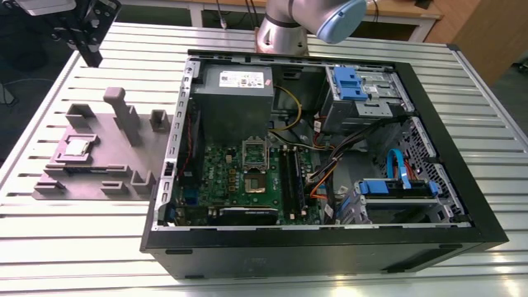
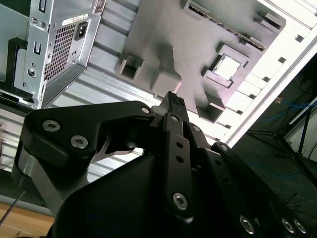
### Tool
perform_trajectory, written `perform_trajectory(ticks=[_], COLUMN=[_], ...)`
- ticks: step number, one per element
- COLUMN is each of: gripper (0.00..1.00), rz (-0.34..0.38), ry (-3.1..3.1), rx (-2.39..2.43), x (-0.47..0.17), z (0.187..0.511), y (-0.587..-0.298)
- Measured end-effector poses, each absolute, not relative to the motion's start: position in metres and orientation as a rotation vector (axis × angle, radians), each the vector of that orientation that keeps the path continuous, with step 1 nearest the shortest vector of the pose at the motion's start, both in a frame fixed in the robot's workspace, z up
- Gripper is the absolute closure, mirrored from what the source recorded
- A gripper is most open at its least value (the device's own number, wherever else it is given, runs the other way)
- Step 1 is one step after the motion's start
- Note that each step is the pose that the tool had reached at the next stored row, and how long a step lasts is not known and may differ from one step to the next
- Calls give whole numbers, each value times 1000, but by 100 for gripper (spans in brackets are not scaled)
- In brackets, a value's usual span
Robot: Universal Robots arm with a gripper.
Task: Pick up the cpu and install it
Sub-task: 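Reach for the cpu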
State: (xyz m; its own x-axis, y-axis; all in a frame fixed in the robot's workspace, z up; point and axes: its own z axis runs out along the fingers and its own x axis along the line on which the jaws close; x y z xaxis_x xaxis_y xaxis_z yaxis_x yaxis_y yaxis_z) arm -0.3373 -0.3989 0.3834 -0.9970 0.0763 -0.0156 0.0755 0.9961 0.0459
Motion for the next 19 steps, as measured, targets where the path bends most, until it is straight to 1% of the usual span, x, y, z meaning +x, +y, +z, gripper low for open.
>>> perform_trajectory(ticks=[10, 11, 19], gripper=[90, 90, 90], rz=[71, 71, 71], ry=[3121, 3121, 3121], rx=[119, 119, 119], x=[-338, -350, -353], z=[383, 383, 383], y=[-399, -399, -399])
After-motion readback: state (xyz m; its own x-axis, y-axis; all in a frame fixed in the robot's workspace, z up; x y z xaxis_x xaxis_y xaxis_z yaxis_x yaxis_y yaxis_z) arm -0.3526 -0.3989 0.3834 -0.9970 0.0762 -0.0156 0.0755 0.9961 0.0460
